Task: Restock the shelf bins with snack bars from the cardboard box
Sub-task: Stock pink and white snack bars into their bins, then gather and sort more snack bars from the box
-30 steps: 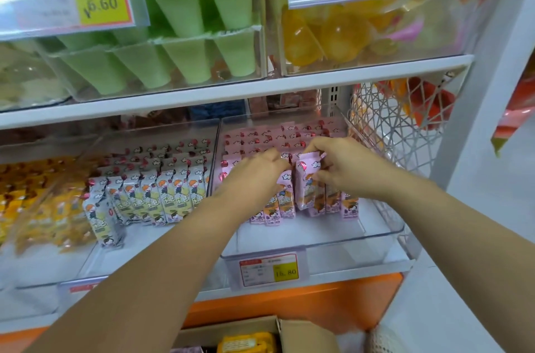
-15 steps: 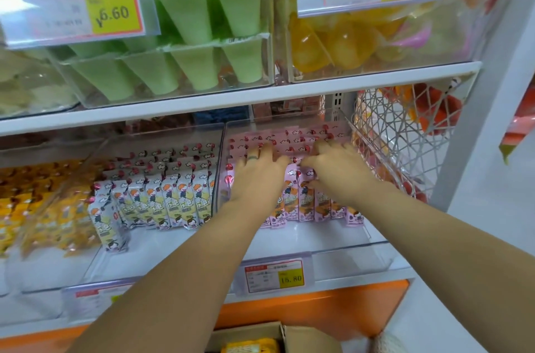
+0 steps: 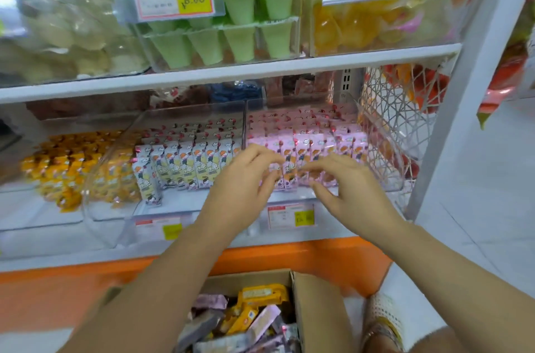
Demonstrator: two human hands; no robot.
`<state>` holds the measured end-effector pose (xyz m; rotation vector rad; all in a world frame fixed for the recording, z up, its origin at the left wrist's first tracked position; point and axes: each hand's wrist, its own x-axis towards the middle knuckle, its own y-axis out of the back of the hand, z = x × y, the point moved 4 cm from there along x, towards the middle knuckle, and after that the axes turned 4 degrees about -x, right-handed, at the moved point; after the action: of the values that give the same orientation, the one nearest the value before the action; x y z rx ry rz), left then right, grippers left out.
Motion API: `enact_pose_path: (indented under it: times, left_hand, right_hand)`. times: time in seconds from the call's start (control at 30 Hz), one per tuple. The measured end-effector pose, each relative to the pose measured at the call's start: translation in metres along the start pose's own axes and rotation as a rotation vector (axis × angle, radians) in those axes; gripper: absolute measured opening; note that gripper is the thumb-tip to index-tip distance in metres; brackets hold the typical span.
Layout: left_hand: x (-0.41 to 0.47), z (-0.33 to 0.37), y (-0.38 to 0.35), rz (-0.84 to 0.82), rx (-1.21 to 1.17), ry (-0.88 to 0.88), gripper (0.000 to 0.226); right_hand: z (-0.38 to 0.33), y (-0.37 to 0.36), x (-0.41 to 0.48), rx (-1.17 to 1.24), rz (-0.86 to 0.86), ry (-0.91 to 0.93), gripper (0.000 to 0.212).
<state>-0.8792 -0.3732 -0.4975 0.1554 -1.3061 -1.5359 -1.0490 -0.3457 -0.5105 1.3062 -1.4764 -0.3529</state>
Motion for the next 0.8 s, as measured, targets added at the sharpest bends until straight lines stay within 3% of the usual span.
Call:
enact_pose_path:
  times: [0.17,0.37,0.47,0.6,0.7,0.8]
  left_hand:
    - [-0.102,-0.03,0.005,-0.029,0.039,0.045,0.023]
    - [-0.215,-0.099,0.005,-0.199,0.135,0.422,0.025]
    - [-0.259,-0.134,0.001,-0.299,0.134,0.655,0.03]
    - [-0.299,-0.168,-0.007,-0.478,0.155,0.825,0.037]
    - [-0.315,-0.177,-0.019,-0.622,0.117,0.868,0.044]
    - [-0.319,-0.18,-0.025,-0.63,0.113,0.858,0.046]
  right_hand:
    - [-0.044,-0.04,-0.046,0.167,-0.071,0.03,0.021]
    - [-0.065,-0.117,-0.086,0.178,-0.36,-0.003,0.025]
    - [-0.069,-0.154,-0.101,0.144,-0.556,-0.047,0.031]
    - [-0.068,-0.207,-0.126,0.109,-0.92,-0.086,0.039]
    - [-0.066,-0.231,-0.145,0.053,-1.168,-0.067,0.034]
    - [-0.067,-0.241,-0.151,-0.005,-1.252,-0.009,0.031]
